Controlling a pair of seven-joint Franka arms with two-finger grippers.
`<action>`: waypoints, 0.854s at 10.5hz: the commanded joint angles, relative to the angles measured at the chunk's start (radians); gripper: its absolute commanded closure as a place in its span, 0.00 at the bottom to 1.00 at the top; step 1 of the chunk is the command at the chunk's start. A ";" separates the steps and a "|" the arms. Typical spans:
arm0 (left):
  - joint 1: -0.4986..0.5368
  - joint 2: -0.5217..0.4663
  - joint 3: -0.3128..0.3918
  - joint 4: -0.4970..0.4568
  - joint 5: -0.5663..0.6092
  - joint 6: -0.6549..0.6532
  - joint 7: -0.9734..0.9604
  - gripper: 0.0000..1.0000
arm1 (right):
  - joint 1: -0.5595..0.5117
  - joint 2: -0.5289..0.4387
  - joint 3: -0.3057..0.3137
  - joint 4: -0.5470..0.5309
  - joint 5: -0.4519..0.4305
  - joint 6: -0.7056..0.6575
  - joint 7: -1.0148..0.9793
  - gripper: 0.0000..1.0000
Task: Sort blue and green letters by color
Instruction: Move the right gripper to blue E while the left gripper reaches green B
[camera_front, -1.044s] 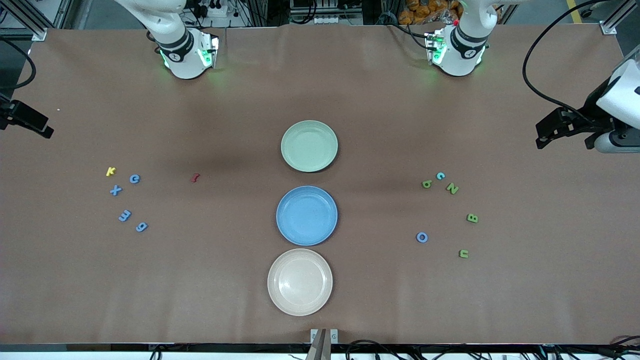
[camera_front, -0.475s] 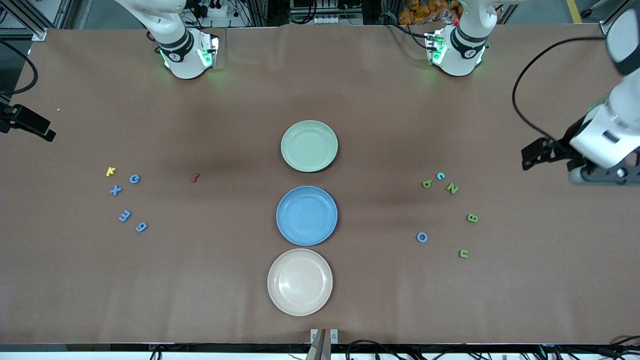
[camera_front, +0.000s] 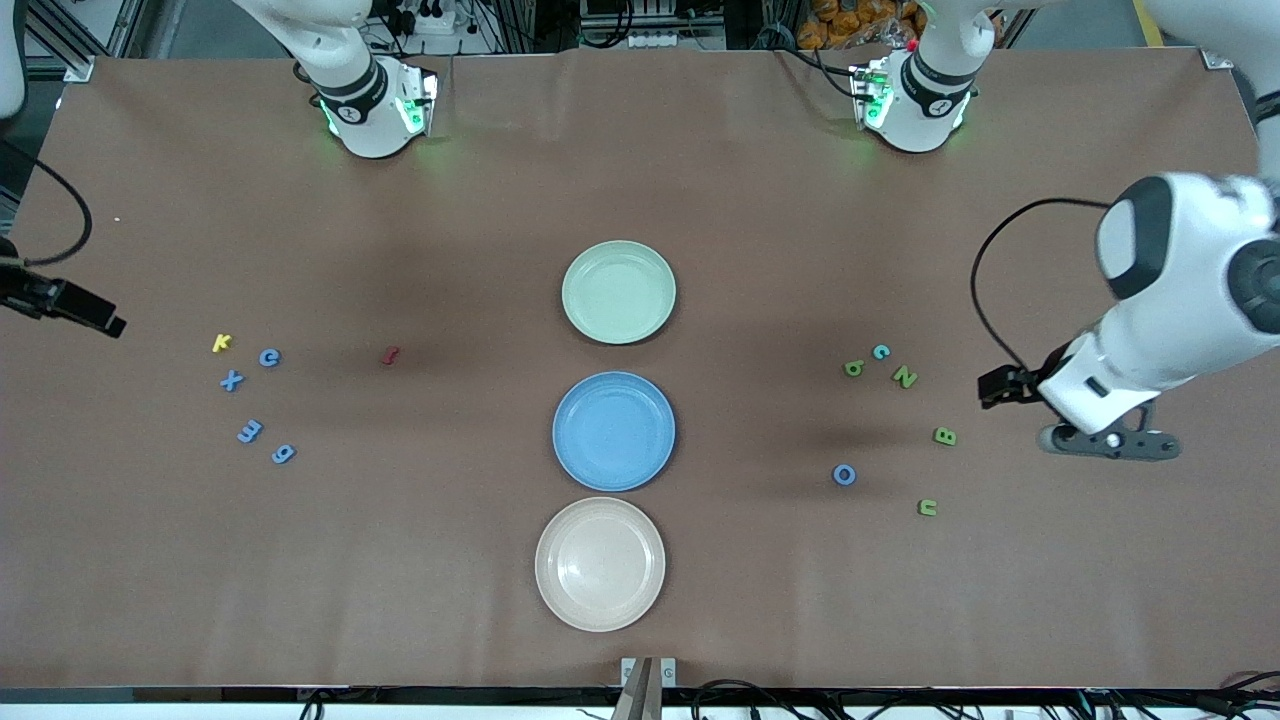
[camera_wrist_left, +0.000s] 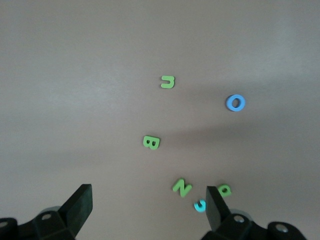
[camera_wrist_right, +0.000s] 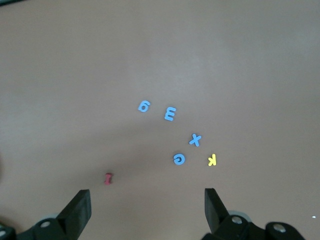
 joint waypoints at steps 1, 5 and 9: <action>0.011 0.047 0.000 -0.123 0.051 0.162 0.028 0.00 | -0.068 0.123 0.004 -0.010 0.021 0.080 0.072 0.00; 0.028 0.149 0.000 -0.141 0.053 0.265 0.030 0.00 | -0.068 0.231 0.004 -0.194 0.021 0.402 0.302 0.00; 0.032 0.190 0.004 -0.218 0.054 0.394 0.062 0.00 | -0.096 0.387 -0.001 -0.254 0.018 0.637 0.438 0.00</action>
